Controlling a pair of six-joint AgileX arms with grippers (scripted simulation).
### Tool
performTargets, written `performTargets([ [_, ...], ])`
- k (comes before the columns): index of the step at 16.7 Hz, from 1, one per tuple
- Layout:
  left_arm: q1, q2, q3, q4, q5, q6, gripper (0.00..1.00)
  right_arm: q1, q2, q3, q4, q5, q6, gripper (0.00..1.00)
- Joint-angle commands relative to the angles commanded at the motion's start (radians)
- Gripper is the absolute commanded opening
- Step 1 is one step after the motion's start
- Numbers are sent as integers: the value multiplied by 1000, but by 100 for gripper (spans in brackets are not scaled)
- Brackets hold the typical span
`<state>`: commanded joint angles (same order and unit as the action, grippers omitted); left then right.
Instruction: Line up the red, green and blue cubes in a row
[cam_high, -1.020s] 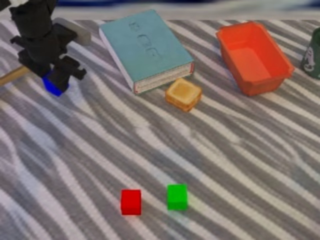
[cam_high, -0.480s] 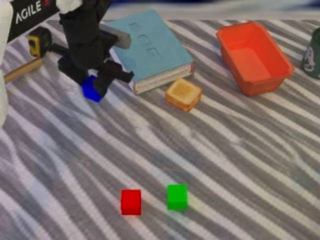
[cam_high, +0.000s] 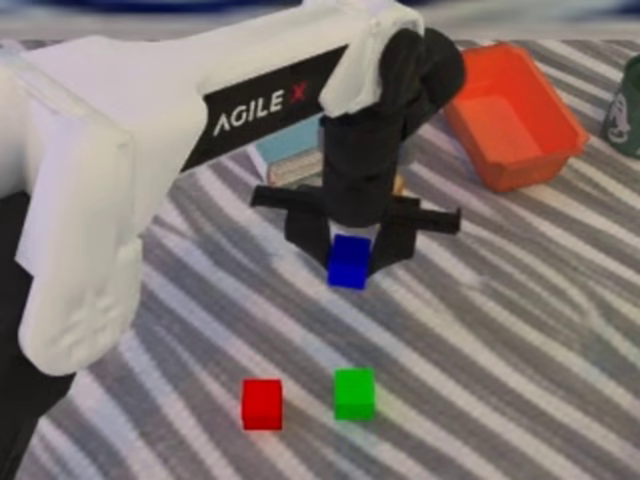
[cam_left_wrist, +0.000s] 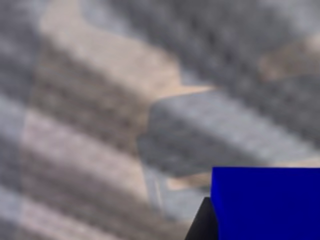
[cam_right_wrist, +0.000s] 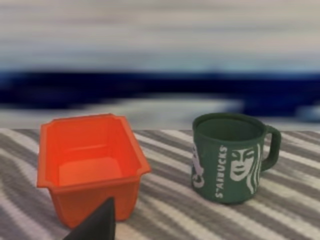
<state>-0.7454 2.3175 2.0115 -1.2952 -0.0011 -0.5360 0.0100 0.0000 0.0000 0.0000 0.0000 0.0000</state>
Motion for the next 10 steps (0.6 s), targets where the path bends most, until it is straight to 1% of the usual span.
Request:
performTargets([
  [3,-141,-23,-13,-1,-8,-254,0,0,0,0,0,0,0,100],
  [5,-215,-43,-21,4,-15,-373,0,0,0,0,0,0,0,100],
  [7,-267,-60,-29,9,-21,-449,0,0,0,0,0,0,0,100],
  [10,-292,-69,-32,12,-25,-485,0,0,0,0,0,0,0,100],
])
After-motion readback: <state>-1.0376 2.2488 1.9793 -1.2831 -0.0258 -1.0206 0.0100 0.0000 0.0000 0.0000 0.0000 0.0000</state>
